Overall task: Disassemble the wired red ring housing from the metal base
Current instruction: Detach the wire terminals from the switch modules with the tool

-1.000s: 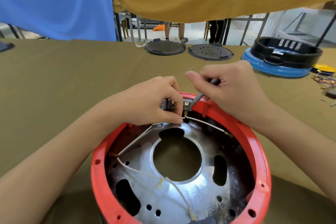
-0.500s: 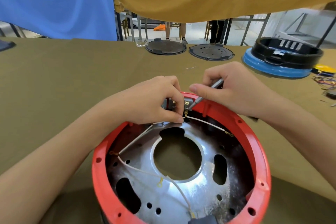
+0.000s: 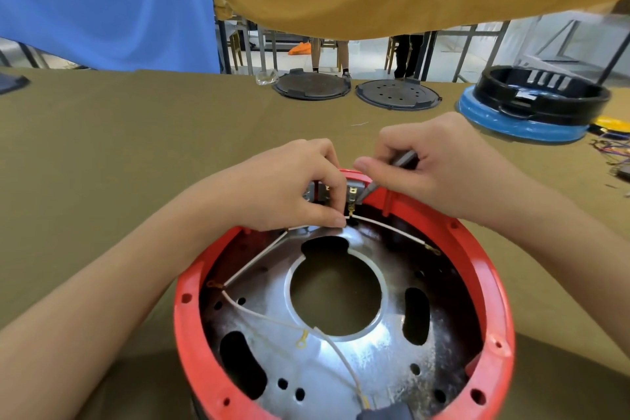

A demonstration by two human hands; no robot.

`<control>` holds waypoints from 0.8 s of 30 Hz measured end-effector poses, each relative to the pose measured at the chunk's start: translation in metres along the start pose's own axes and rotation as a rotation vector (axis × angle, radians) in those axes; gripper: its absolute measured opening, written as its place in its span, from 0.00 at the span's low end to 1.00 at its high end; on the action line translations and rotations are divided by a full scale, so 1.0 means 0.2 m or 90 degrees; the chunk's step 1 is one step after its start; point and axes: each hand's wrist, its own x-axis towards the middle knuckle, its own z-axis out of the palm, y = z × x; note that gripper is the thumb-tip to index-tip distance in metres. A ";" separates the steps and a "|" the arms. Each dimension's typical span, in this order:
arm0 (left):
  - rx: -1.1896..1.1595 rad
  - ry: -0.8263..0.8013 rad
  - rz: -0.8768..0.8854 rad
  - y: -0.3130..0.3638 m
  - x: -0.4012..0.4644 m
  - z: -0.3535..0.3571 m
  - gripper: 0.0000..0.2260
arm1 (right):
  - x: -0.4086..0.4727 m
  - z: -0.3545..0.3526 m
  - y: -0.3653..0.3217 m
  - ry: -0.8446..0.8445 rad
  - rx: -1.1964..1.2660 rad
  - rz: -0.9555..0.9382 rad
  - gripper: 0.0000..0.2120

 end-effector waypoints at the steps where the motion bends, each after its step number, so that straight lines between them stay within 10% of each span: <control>1: 0.001 0.001 0.001 0.00 0.00 0.00 0.04 | 0.01 0.00 0.01 -0.007 0.019 0.025 0.15; 24: 0.017 -0.021 0.036 0.00 0.01 0.01 0.04 | 0.06 0.00 0.03 -0.055 0.125 0.154 0.20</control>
